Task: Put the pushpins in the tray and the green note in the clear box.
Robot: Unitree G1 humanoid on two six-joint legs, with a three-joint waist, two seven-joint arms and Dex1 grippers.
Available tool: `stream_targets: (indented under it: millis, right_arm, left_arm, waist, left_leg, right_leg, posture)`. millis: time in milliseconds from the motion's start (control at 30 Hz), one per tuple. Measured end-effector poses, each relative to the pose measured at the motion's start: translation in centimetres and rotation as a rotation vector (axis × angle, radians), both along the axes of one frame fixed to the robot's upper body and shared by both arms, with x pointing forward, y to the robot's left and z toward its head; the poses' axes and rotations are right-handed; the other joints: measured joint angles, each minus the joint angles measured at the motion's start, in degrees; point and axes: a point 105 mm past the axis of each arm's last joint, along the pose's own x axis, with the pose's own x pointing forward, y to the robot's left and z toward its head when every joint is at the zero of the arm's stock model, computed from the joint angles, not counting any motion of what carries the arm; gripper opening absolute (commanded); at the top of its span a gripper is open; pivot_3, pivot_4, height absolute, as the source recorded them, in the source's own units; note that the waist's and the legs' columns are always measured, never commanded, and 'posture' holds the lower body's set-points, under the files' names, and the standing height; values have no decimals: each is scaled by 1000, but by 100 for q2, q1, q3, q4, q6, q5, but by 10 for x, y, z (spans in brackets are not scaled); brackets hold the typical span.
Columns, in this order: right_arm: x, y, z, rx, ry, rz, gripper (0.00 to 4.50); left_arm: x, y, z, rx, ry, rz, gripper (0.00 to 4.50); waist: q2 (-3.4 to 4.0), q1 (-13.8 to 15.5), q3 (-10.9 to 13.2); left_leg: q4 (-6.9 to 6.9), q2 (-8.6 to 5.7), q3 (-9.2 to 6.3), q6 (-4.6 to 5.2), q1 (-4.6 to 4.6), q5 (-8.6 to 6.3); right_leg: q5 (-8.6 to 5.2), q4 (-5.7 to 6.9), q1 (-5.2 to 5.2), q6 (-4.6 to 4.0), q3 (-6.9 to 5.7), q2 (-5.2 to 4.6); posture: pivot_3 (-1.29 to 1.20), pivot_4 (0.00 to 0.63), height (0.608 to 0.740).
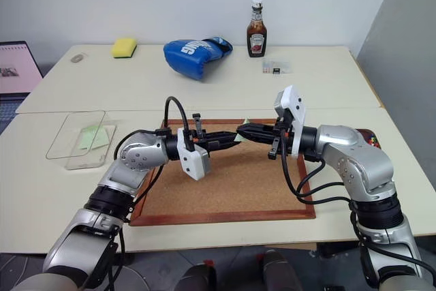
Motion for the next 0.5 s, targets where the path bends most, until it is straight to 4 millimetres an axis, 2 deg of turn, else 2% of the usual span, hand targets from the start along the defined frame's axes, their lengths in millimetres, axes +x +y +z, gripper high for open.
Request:
stream_targets:
  millis: [400,500]
  right_arm:
    - [1,-2,4,0,-16,-29,0]
    - [16,-27,9,19,-44,-171,0]
  left_arm:
    - [5,-1,-7,20,42,17,30]
    - [4,-3,-2,-23,120,35,30]
  waist:
    - [0,-1,0]
    - [0,2,0]
  left_leg:
    - [0,0,-1,0,0,0]
    - [1,0,-1,0,-2,0]
  right_leg:
    - [0,2,0,0,-1,0]
    - [0,1,2,0,0,-1]
  posture:
    - [0,150,740]
    - [0,150,740]
